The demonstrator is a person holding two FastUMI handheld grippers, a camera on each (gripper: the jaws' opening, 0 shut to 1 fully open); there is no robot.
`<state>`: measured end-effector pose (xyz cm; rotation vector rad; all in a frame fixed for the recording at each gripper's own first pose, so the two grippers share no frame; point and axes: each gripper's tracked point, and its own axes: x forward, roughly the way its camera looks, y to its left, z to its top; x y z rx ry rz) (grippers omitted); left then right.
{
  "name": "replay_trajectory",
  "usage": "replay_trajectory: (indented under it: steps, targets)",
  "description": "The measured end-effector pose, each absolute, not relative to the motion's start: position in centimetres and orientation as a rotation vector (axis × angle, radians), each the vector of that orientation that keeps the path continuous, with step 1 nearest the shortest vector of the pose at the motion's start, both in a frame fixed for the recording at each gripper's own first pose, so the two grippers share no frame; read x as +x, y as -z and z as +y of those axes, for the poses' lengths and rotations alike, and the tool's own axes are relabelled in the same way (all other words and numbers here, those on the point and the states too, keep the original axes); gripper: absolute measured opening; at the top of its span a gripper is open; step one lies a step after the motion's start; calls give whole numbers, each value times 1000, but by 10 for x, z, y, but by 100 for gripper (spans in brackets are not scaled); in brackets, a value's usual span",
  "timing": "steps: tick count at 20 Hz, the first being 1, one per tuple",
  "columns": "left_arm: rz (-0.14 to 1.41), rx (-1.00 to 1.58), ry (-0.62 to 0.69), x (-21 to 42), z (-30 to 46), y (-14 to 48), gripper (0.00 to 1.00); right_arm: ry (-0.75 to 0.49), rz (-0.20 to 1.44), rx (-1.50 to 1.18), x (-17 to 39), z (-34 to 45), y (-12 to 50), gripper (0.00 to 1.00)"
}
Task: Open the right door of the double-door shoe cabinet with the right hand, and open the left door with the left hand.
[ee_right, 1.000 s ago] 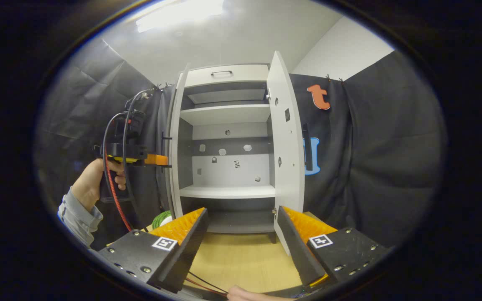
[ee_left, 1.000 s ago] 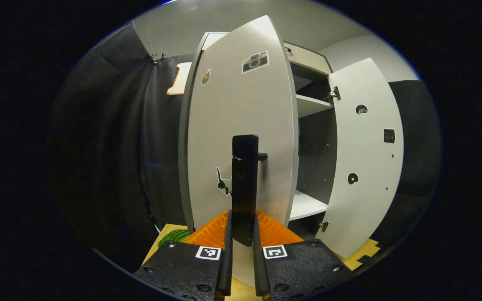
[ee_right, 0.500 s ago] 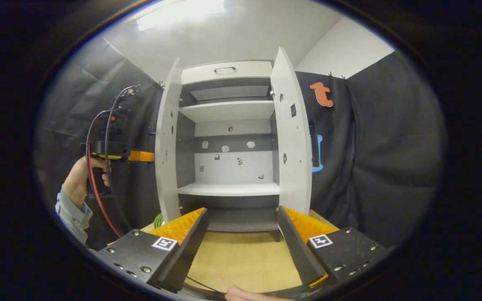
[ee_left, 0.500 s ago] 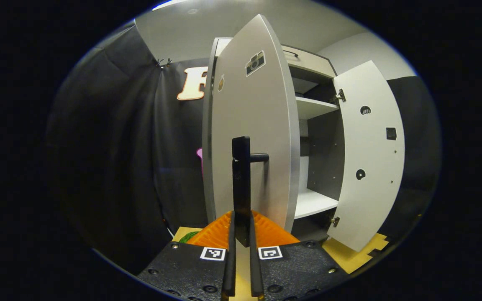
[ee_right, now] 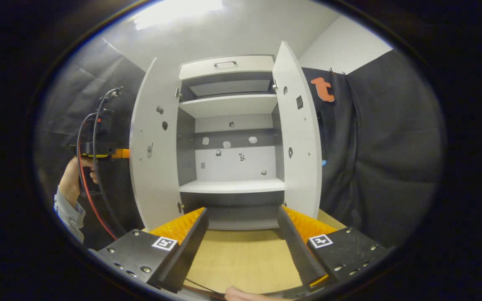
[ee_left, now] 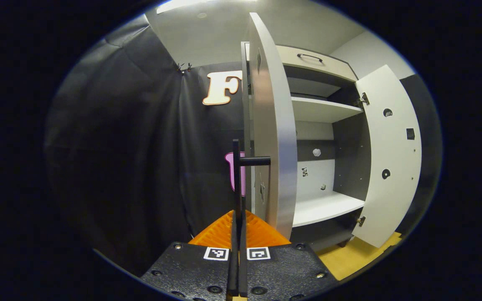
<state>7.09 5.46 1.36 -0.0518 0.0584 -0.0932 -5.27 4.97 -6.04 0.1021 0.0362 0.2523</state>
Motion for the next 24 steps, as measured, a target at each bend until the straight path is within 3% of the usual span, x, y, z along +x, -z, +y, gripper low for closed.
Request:
replay_trajectory:
  steps: [1, 12, 16, 17, 18, 24]
  targets:
    - [64, -53, 113, 66, 55, -13, 2, -252, 39, 102, -52, 51, 61, 95]
    - [47, -49, 120, 68, 63, -11, 1, -270, 49, 129, -51, 50, 62, 99]
    - [40, -52, 131, 64, 56, -11, 7, -269, 40, 119, -49, 47, 58, 95]
    - [29, -38, 115, 61, 60, -10, 10, -263, 34, 117, -48, 45, 57, 98]
    - [30, -30, 96, 56, 65, -8, 17, -260, 30, 114, -48, 44, 56, 95]
    - [24, -32, 43, 36, 84, -9, 81, -253, 16, 102, -51, 41, 50, 99]
